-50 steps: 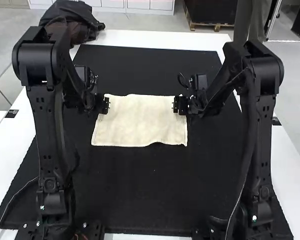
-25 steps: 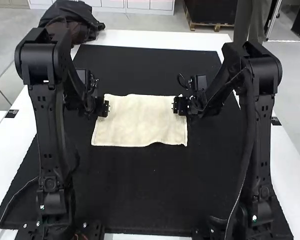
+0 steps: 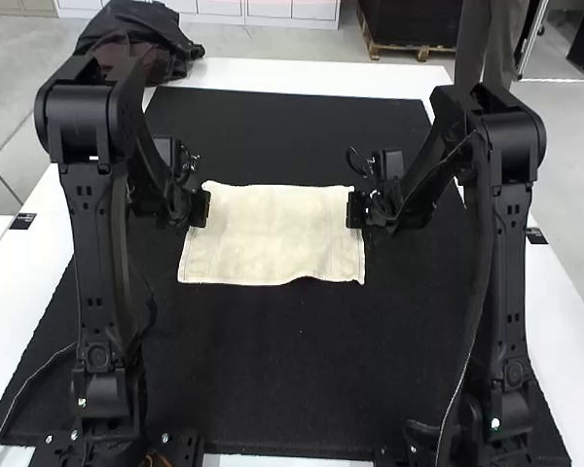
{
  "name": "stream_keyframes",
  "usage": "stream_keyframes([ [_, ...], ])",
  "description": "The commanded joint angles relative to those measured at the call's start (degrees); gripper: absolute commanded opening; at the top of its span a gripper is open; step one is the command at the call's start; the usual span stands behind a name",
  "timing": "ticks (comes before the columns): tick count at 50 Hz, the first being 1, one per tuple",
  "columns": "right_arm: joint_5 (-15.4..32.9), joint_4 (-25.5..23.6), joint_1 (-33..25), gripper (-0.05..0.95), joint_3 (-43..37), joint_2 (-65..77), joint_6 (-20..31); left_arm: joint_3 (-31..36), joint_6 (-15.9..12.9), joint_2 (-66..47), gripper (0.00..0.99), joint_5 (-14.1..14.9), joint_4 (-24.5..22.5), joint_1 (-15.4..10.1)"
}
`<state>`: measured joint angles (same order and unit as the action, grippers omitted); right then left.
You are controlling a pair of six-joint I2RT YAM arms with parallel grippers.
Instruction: Fold the towel.
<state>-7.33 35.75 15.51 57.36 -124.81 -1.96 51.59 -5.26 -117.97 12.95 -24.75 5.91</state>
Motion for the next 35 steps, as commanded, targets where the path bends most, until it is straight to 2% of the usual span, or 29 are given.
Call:
stream_keyframes([
  [1, -3.83, -0.15, 0.4, -0.02, -1.47, -1.75, -0.77, 0.0, -0.9, -2.96, 0.028, -4.34, 0.23, 1.38],
  [20, -3.83, 0.64, -0.57, -0.02, -1.55, 1.77, -1.65, 0.26, -0.54, 2.22, 0.026, -2.58, -1.79, 1.47],
  [32, -3.83, 0.46, -1.36, -0.02, -2.43, 5.02, -1.47, 0.09, -0.19, 5.03, 0.026, -2.49, -1.0, 1.73],
  [35, -4.0, 0.46, -1.71, -0.02, -2.87, 5.9, -1.38, 0.0, -0.19, 5.82, 0.026, -1.61, -0.21, 1.73],
])
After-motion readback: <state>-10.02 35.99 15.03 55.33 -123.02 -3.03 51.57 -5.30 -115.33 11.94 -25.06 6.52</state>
